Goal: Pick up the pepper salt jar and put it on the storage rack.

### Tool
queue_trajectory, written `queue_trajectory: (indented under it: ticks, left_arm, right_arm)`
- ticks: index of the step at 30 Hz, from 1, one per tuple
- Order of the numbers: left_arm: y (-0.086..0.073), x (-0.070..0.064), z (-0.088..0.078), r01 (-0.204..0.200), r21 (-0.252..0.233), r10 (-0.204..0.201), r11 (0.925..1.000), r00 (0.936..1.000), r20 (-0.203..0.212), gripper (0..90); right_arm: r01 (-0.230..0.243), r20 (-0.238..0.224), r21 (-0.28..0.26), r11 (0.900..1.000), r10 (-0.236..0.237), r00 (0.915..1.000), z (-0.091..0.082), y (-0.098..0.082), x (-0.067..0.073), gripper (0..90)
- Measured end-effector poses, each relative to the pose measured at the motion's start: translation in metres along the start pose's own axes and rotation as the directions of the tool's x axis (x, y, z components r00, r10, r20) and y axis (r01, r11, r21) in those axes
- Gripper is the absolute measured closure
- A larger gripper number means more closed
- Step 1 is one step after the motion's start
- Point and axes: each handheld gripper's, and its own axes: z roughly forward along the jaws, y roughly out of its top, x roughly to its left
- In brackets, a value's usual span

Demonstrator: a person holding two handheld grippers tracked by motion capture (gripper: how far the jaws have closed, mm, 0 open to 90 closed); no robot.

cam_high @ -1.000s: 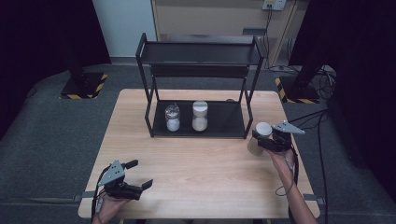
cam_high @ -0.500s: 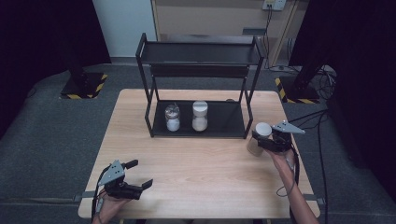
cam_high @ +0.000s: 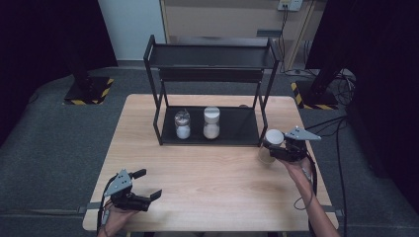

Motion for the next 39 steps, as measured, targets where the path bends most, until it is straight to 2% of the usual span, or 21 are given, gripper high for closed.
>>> queue_trajectory:
  ticks: [7,18,32,39]
  left_arm:
    - [0.0,0.0,0.0,-0.002,0.001,0.002,1.0,1.0,0.001,0.7]
    - [0.0,0.0,-0.001,-0.004,-0.002,0.004,1.0,1.0,0.001,0.7]
    - [0.0,0.0,-0.001,-0.006,-0.001,0.006,1.0,1.0,0.002,0.7]
    - [0.0,0.0,-0.001,-0.006,-0.002,0.006,1.0,1.0,0.003,0.7]
  right_arm:
    - [0.028,-0.042,0.003,1.0,-0.028,0.9987,0.003,0.013,0.006,33.6]
    - [0.053,-0.072,0.011,0.999,-0.052,0.996,0.015,0.033,0.013,33.6]
    - [0.049,-0.078,0.015,0.999,-0.048,0.9958,0.035,0.052,0.02,33.6]
    - [0.043,-0.064,0.02,0.999,-0.041,0.9971,0.047,0.061,0.024,33.4]
